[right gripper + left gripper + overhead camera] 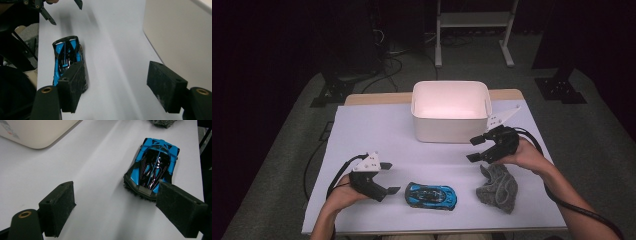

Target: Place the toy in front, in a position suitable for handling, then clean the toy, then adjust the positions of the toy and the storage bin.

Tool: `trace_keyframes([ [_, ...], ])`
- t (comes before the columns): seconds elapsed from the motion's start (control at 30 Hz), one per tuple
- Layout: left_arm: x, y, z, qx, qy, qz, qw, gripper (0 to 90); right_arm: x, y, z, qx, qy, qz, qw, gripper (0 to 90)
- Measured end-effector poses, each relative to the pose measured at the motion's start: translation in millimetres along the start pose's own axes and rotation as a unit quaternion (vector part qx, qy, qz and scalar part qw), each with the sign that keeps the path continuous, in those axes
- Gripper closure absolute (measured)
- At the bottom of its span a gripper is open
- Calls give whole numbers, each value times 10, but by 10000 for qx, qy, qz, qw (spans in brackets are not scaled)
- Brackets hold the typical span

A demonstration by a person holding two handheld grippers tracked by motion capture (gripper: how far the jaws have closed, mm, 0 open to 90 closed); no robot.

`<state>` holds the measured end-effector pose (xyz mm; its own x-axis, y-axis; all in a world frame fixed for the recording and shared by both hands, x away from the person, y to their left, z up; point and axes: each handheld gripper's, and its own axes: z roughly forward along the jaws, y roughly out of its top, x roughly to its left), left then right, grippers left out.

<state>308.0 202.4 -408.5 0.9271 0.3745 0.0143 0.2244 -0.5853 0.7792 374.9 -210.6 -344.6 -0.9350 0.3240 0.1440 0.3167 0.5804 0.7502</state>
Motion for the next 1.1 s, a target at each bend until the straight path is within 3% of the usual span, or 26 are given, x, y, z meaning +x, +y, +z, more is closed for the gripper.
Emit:
trace_keyframes([
  [0.33,50,-50,-33,99,158,-171,9997,102,-22,275,46,84,-10,-263,9996,291],
  [1.1,80,-92,-83,153,150,-217,9995,97,-33,795,178,159,113,-709,9973,295],
])
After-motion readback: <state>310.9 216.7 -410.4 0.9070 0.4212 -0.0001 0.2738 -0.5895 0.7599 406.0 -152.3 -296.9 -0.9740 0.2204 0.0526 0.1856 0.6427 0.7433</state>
